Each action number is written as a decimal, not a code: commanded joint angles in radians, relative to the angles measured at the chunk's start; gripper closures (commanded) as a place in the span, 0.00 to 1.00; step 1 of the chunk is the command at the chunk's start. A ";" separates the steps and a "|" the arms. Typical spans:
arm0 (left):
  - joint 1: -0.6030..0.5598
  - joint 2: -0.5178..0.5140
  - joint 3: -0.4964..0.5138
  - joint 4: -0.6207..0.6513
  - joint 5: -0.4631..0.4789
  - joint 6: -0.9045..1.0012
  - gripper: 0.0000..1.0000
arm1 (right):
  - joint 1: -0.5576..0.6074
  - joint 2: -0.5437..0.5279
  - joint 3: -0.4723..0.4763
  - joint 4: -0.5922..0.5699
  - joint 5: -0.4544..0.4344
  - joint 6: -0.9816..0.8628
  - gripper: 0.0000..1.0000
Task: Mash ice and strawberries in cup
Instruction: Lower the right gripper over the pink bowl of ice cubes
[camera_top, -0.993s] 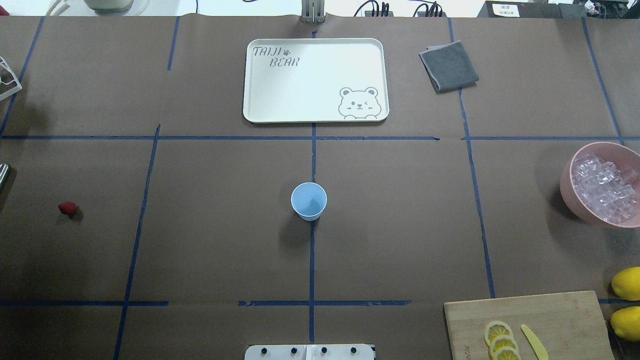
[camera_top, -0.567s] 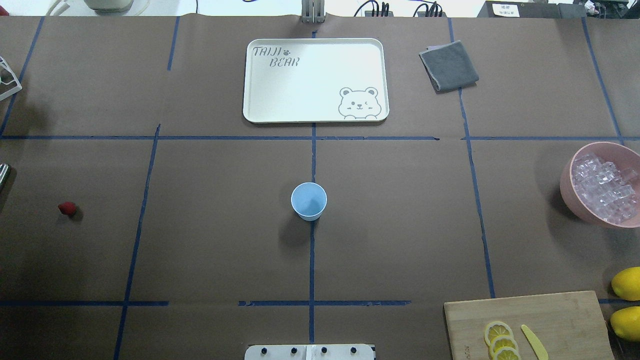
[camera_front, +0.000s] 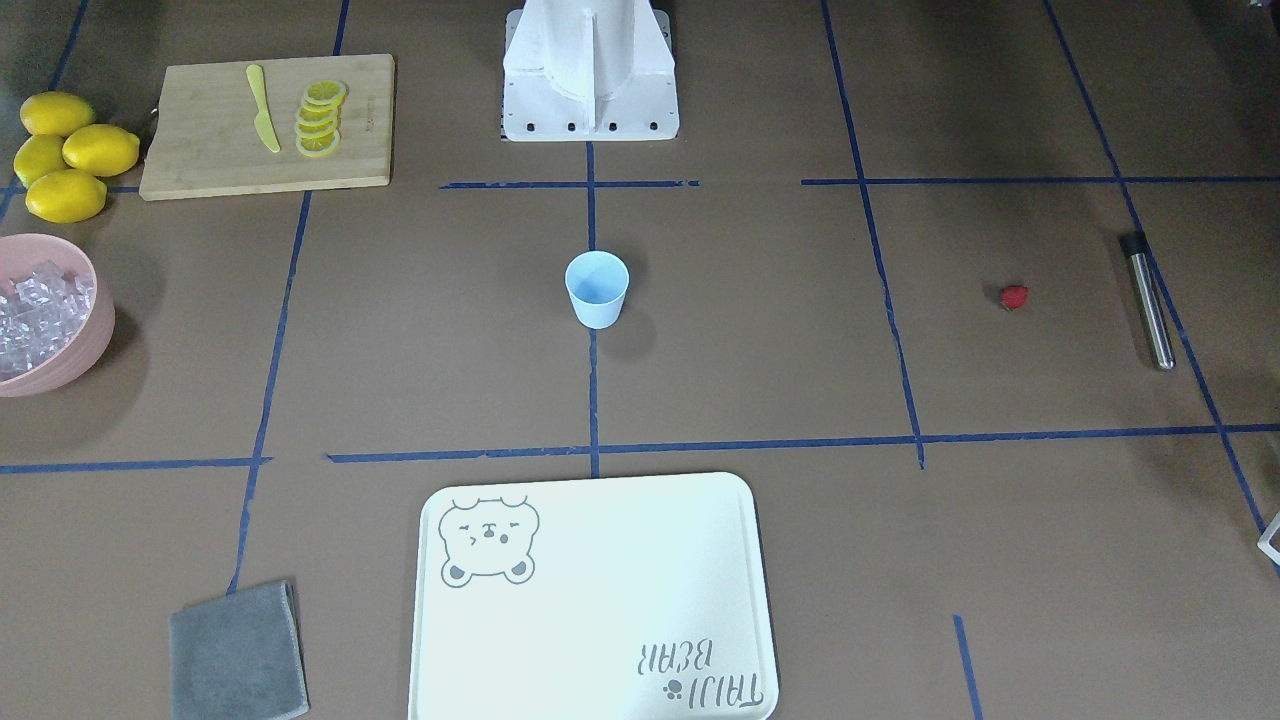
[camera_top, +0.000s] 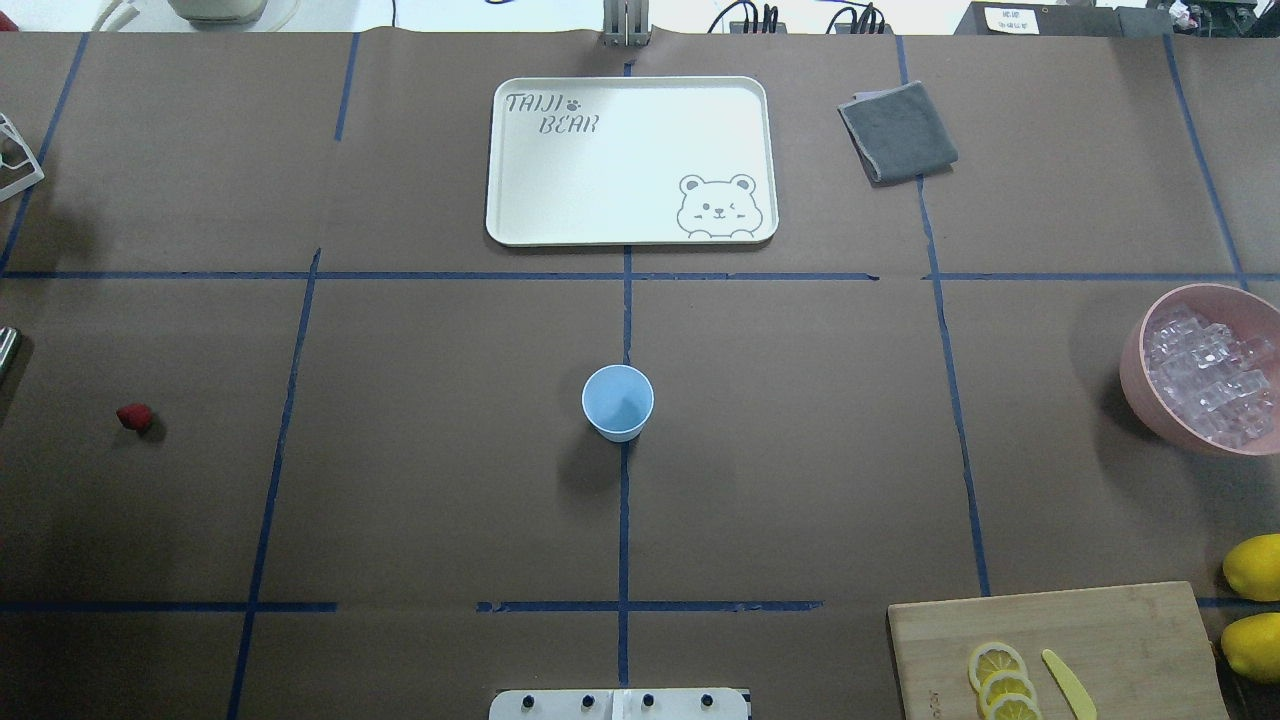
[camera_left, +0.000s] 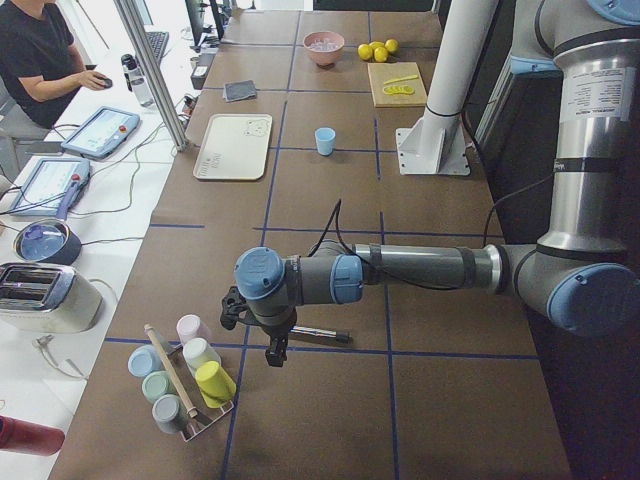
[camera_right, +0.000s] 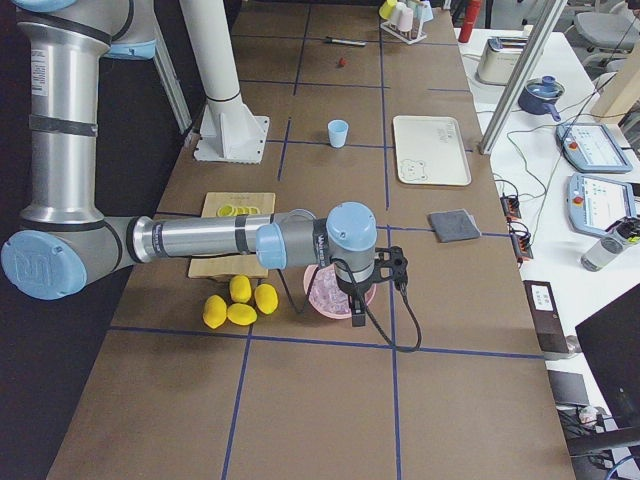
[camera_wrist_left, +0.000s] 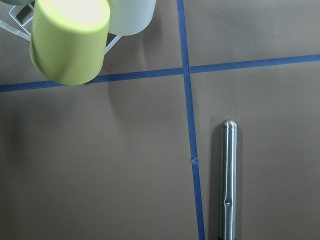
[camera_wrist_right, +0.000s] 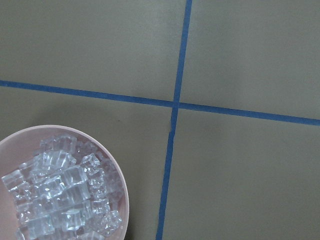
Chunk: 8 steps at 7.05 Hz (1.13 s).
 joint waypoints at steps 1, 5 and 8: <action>-0.001 0.009 -0.017 0.000 -0.001 -0.005 0.00 | -0.108 -0.002 0.095 0.002 -0.020 0.106 0.01; -0.001 0.009 -0.018 0.000 -0.001 -0.005 0.00 | -0.237 -0.006 0.105 0.002 -0.106 0.069 0.22; -0.001 0.009 -0.018 0.000 -0.001 -0.007 0.00 | -0.255 0.000 0.038 0.000 -0.101 -0.034 0.27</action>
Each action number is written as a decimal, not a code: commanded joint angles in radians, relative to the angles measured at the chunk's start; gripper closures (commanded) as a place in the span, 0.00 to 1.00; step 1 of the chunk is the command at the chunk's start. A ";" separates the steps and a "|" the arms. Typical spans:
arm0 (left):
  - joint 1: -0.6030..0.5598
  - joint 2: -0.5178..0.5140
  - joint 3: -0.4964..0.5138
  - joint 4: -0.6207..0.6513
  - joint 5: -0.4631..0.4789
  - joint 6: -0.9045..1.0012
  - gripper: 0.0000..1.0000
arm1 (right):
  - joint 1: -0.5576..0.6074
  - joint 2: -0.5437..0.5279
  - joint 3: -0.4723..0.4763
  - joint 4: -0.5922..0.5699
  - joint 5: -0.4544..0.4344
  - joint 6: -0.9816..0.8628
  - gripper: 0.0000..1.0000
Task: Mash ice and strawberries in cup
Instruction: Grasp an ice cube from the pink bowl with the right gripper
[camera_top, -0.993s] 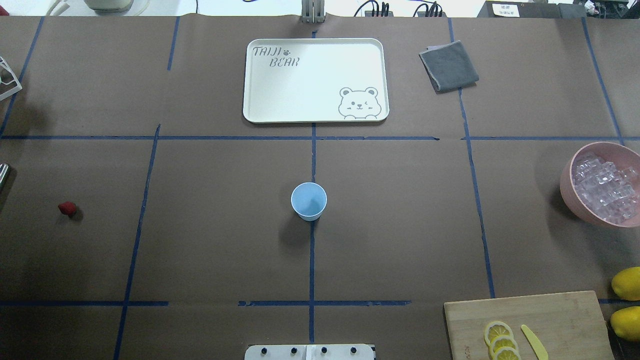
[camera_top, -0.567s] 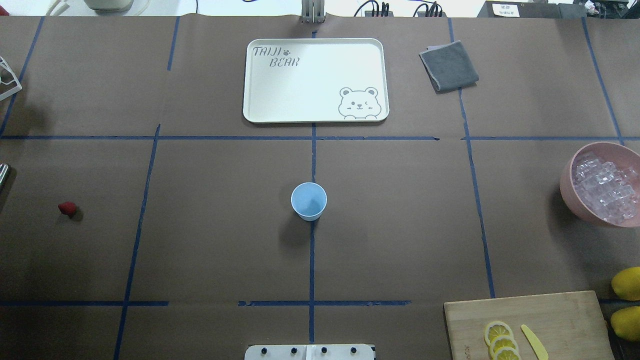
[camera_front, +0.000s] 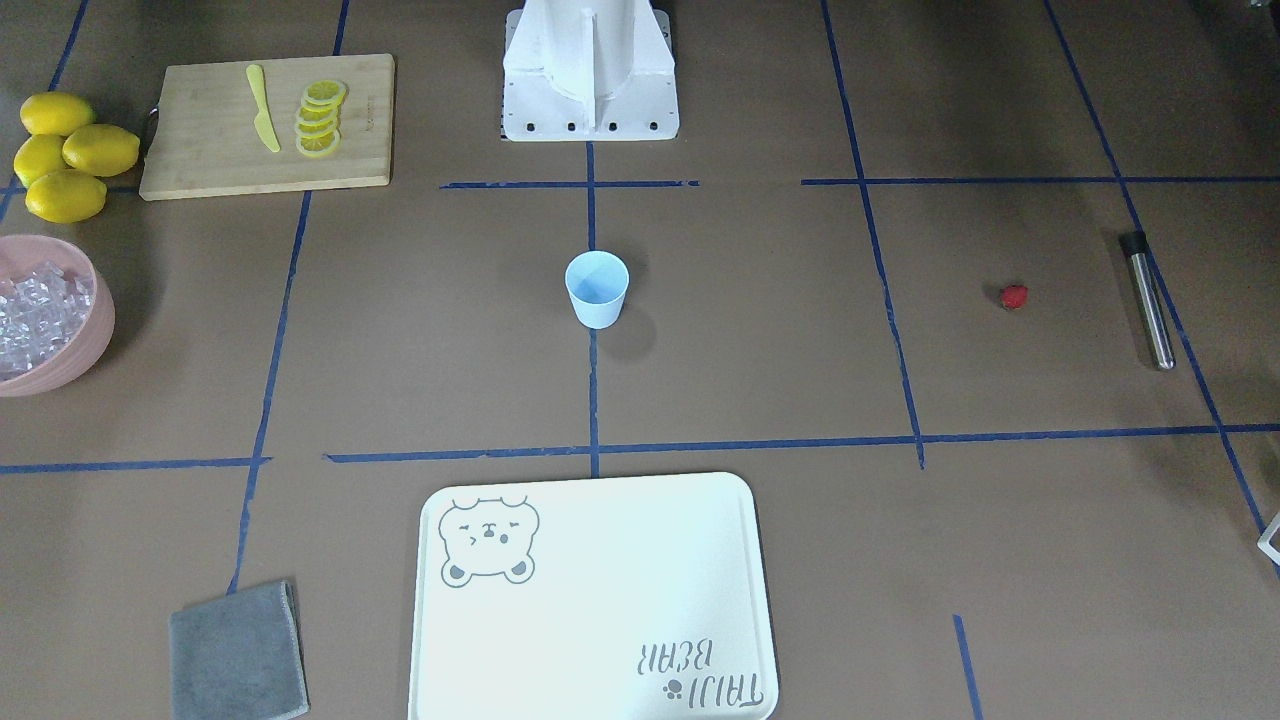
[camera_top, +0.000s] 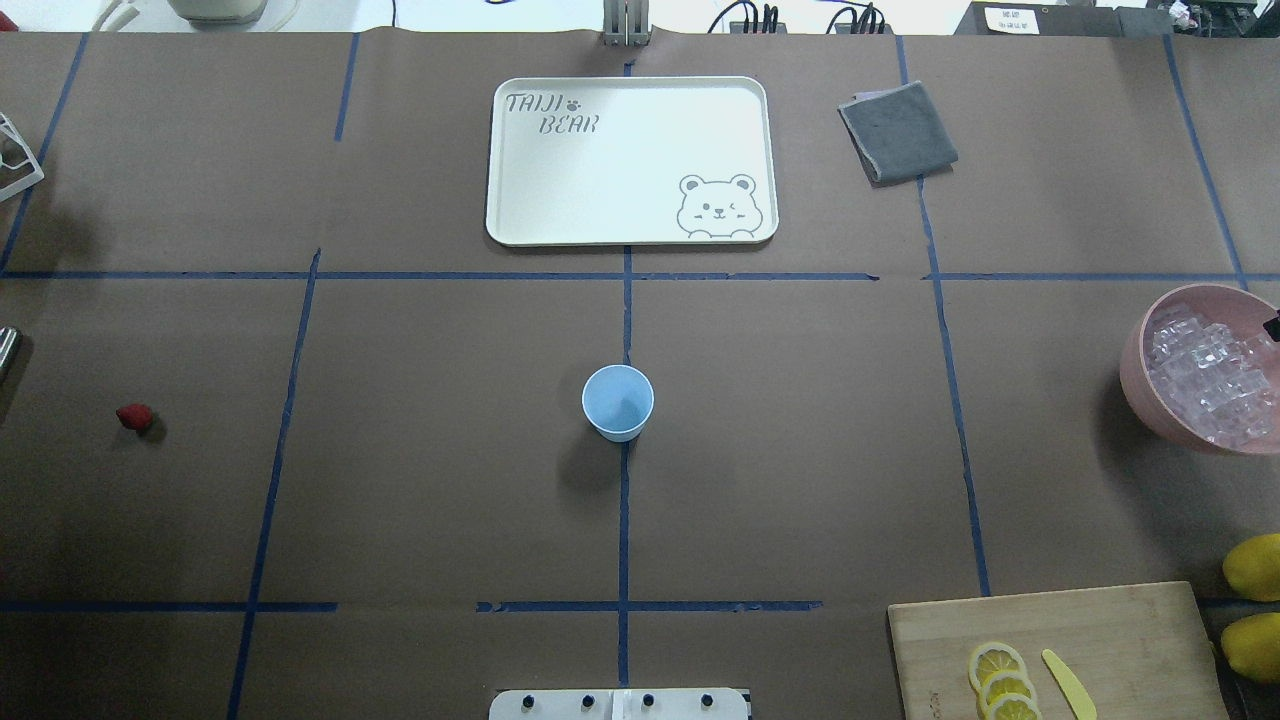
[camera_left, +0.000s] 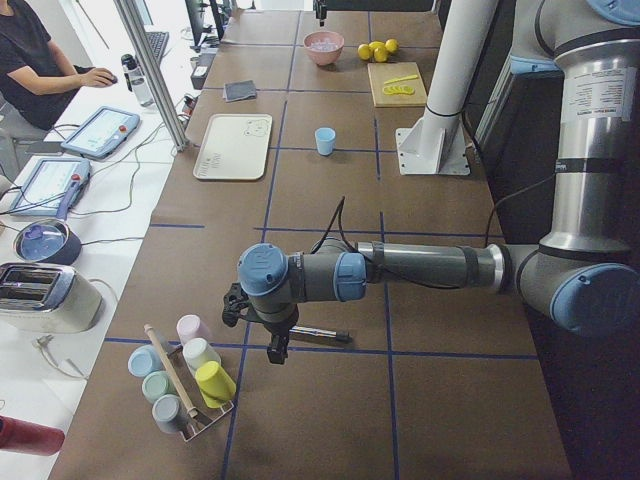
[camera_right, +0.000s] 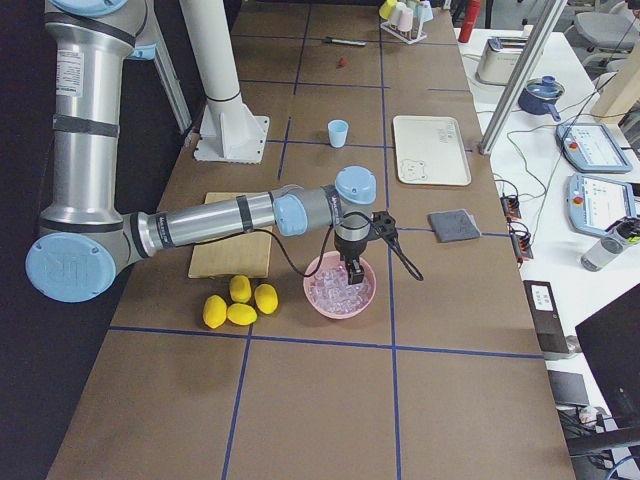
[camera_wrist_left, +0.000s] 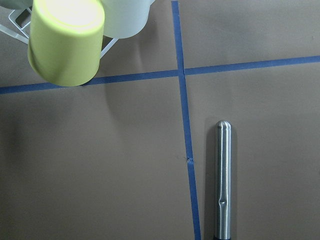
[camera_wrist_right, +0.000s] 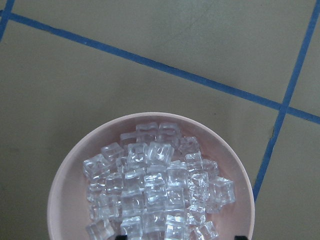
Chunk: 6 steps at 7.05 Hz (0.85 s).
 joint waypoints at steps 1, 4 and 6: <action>0.000 0.000 -0.002 0.002 0.000 -0.001 0.00 | -0.023 0.003 -0.038 -0.001 0.001 -0.026 0.29; 0.000 0.001 -0.002 0.000 -0.002 -0.001 0.00 | -0.080 -0.003 -0.053 -0.001 -0.007 -0.028 0.32; 0.000 -0.001 -0.003 0.000 -0.002 -0.001 0.00 | -0.094 0.003 -0.085 0.001 -0.008 -0.058 0.37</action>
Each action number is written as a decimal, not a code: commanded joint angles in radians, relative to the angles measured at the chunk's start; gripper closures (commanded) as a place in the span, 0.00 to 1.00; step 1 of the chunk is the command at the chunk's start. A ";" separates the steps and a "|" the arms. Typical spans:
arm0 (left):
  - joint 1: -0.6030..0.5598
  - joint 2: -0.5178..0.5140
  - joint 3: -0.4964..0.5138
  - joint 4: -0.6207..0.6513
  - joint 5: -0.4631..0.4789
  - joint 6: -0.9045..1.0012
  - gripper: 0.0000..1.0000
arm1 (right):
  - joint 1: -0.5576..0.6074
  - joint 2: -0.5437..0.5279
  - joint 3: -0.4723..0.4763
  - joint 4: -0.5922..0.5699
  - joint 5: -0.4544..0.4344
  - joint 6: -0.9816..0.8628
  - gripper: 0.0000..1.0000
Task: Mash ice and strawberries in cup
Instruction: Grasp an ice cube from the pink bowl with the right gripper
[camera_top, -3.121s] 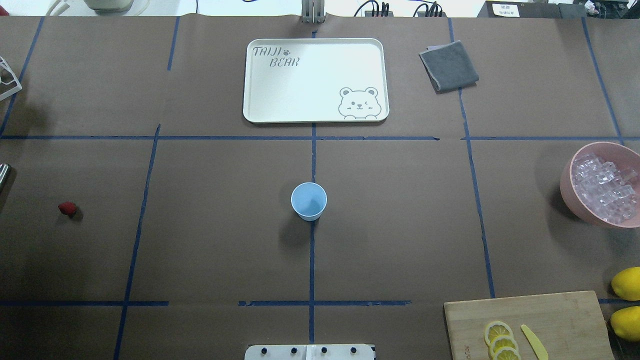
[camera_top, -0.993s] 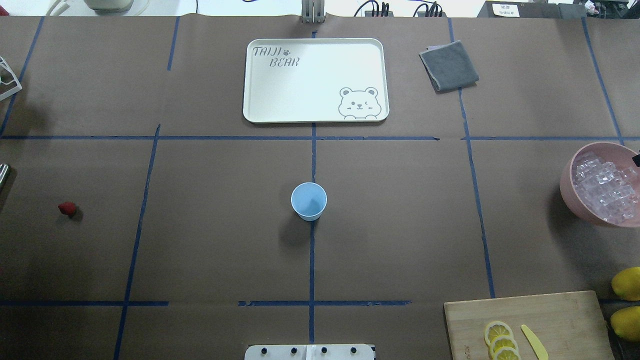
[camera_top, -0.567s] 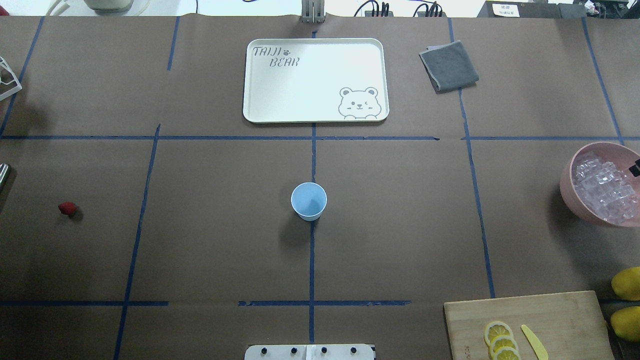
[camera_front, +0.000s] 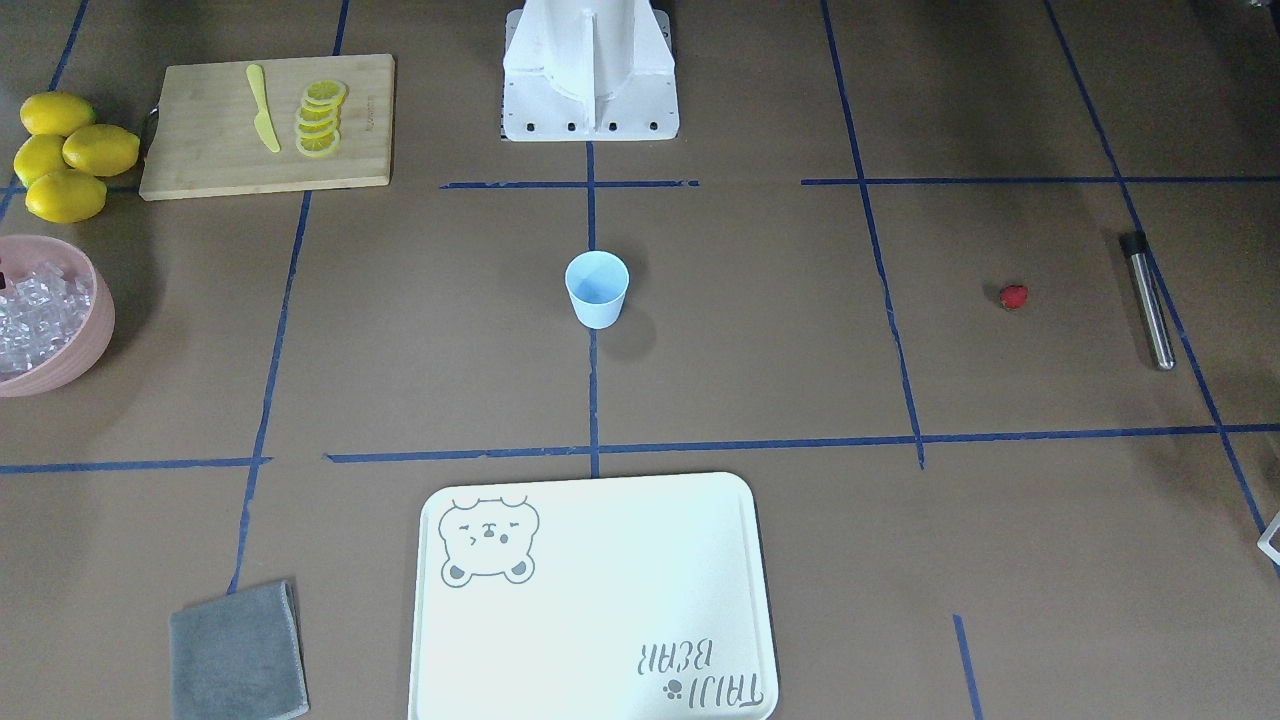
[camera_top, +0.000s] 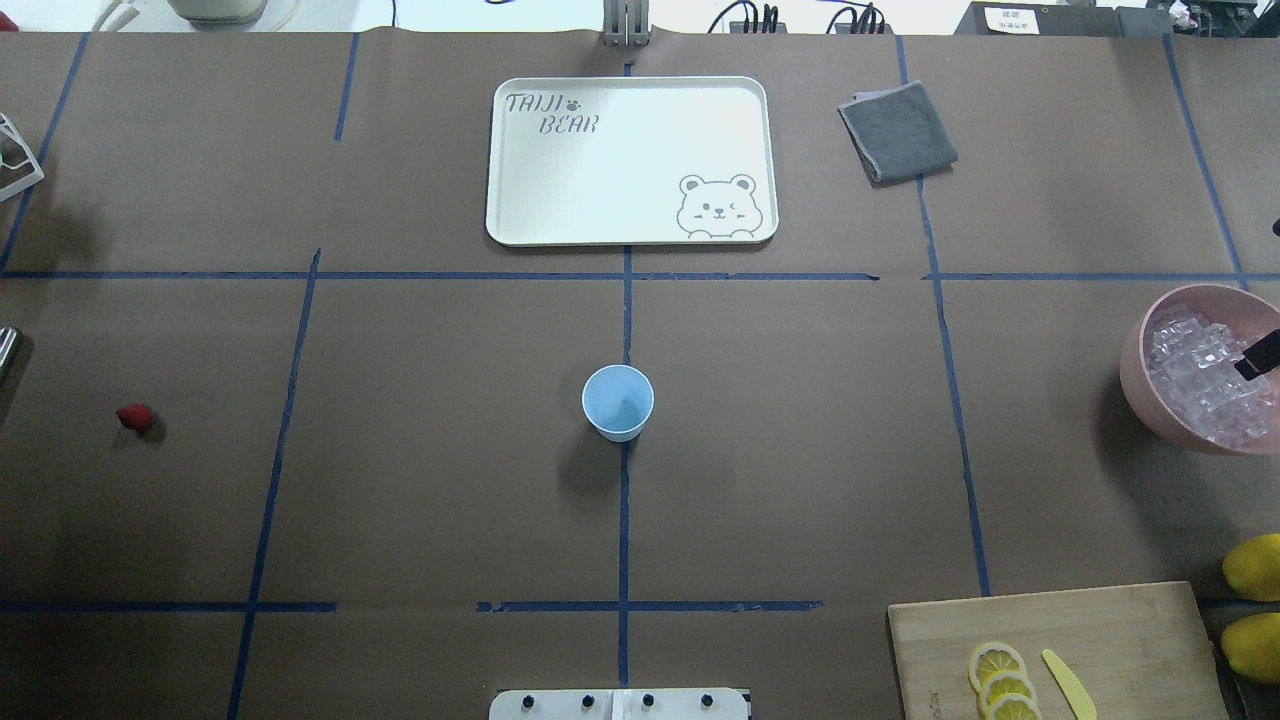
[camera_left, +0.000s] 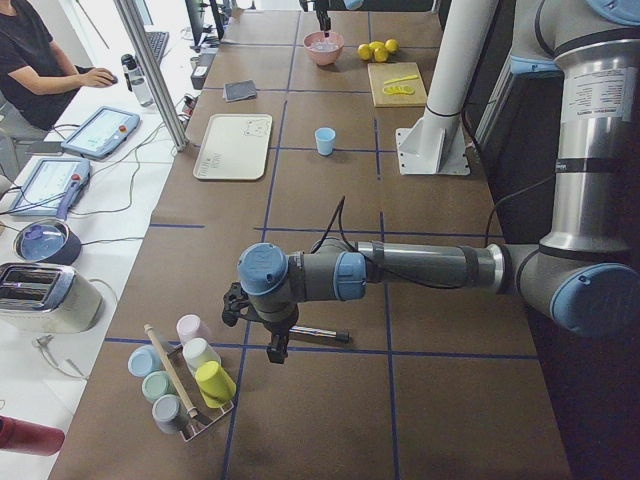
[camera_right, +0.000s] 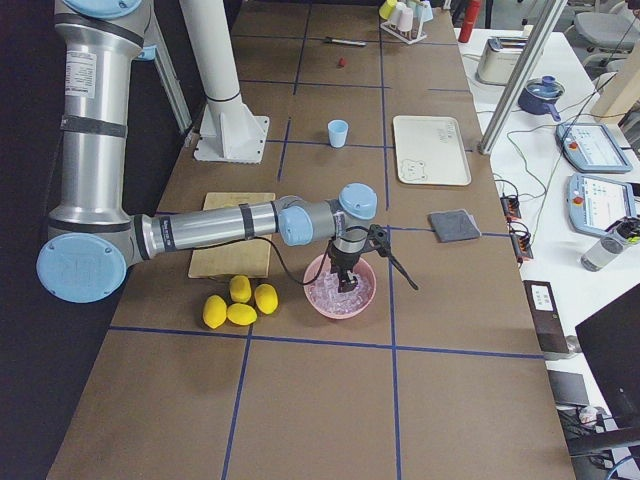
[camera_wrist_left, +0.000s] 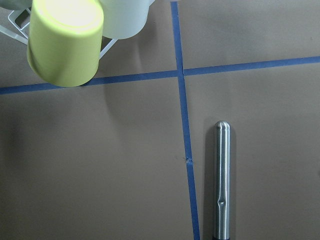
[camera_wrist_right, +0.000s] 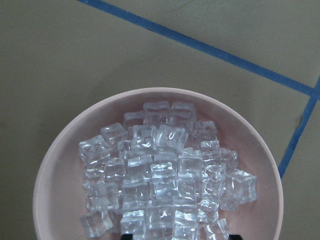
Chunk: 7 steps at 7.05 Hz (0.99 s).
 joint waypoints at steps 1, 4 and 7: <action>-0.002 0.001 -0.007 0.001 0.001 0.000 0.00 | -0.008 0.003 -0.035 0.001 -0.001 -0.059 0.37; -0.003 0.006 -0.020 0.002 0.000 -0.003 0.00 | -0.008 -0.001 -0.057 0.001 0.001 -0.059 0.37; -0.003 0.035 -0.056 0.004 0.001 -0.005 0.00 | -0.010 0.002 -0.071 -0.001 0.001 -0.055 0.38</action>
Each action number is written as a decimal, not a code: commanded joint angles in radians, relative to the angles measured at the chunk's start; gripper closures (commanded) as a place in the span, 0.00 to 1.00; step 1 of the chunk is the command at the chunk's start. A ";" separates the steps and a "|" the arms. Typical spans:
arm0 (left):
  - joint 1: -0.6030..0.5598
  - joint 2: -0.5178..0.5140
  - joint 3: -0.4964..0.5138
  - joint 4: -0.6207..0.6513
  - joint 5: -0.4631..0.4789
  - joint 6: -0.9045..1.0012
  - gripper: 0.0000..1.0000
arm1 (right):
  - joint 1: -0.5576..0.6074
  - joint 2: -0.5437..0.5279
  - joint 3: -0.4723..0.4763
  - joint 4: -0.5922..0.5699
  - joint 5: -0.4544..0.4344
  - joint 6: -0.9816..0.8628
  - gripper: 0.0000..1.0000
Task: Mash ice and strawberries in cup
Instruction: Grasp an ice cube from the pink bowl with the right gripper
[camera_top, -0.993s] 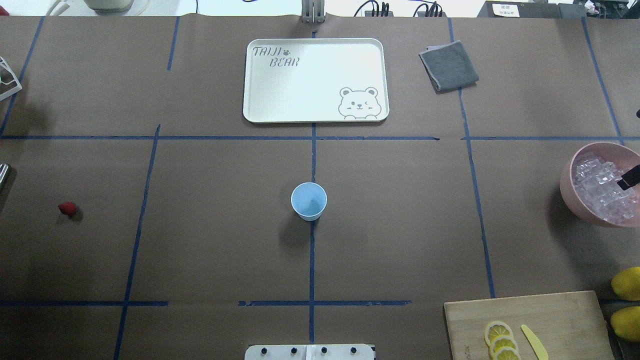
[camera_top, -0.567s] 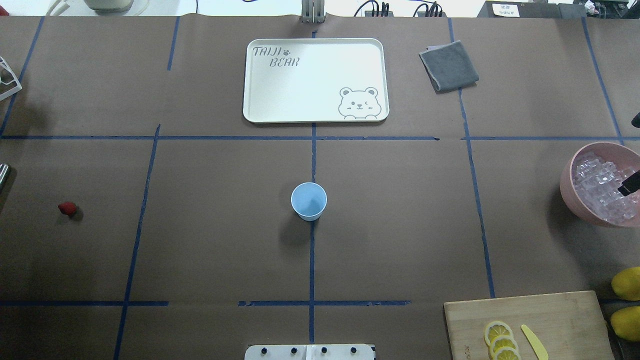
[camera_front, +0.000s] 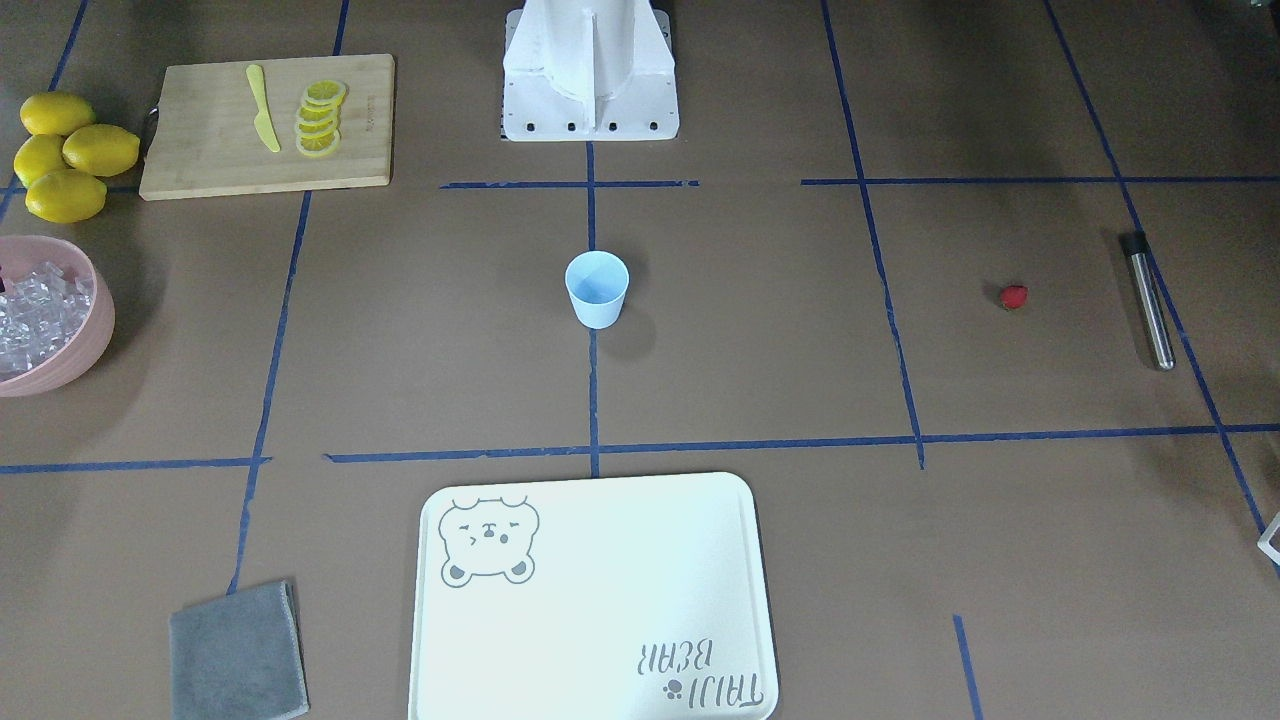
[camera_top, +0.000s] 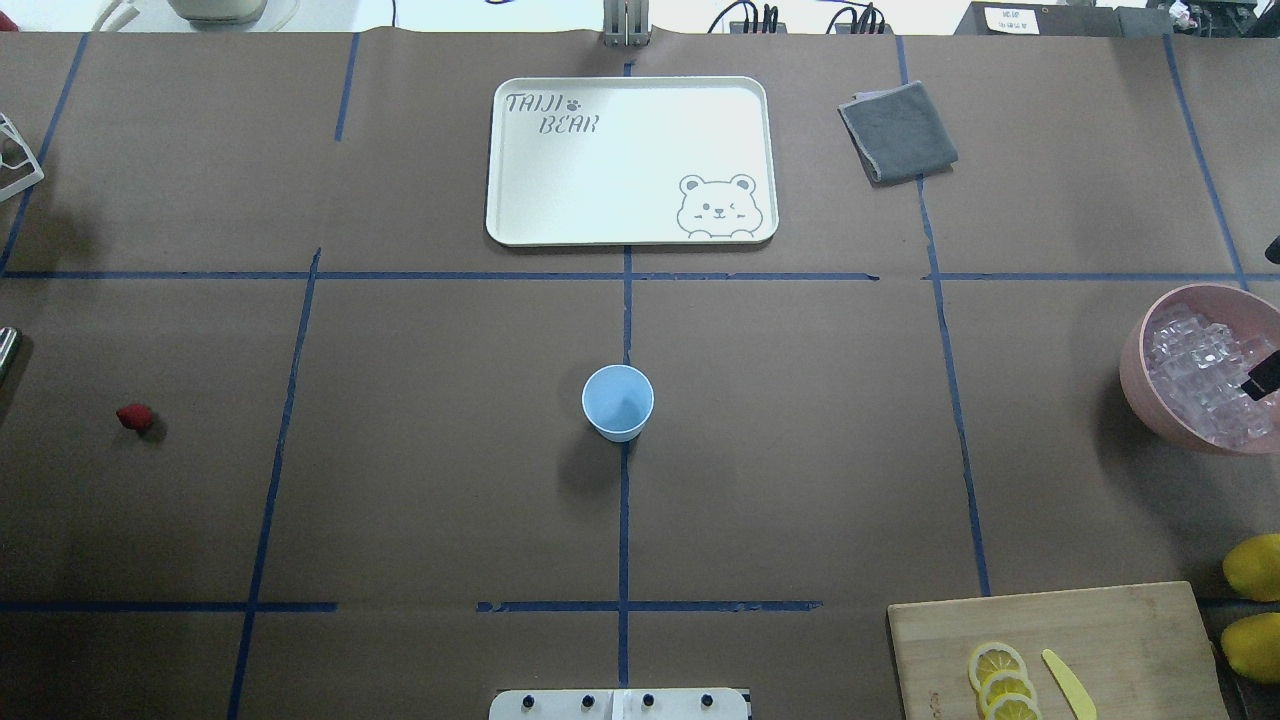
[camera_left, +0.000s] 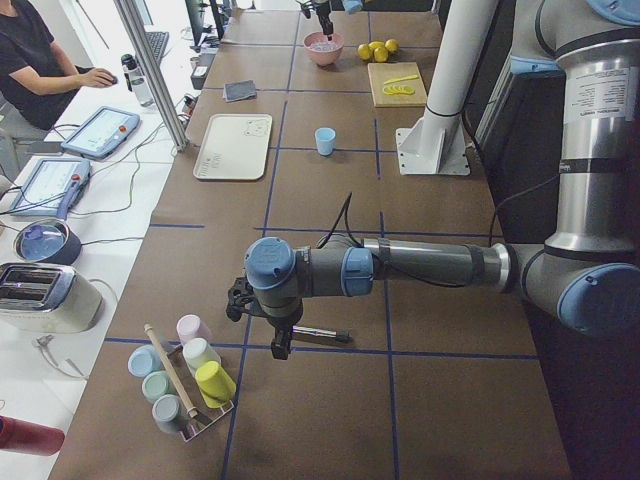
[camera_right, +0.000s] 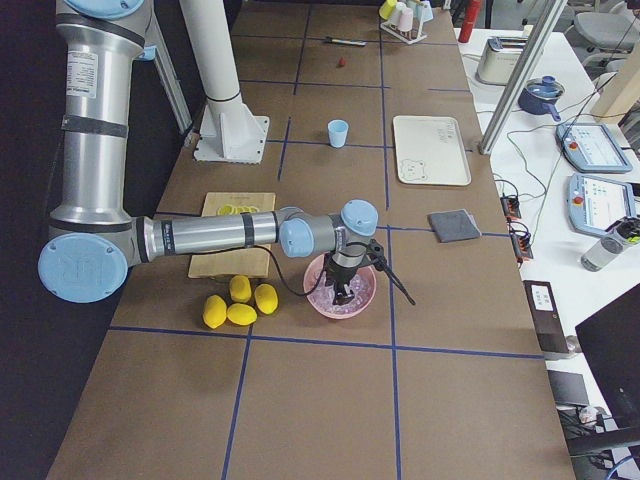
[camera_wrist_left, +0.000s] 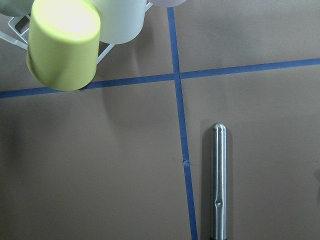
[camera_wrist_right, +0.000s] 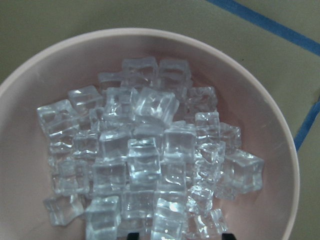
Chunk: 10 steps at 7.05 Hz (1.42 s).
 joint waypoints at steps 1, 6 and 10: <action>0.001 0.007 -0.008 0.001 0.001 0.000 0.00 | -0.005 0.004 -0.005 0.000 0.000 0.007 0.39; 0.001 0.010 -0.019 0.007 0.001 0.000 0.00 | -0.025 0.018 -0.013 0.001 -0.002 0.001 0.40; 0.001 0.010 -0.022 0.005 0.001 -0.002 0.00 | -0.024 0.016 -0.019 0.001 -0.002 -0.002 0.50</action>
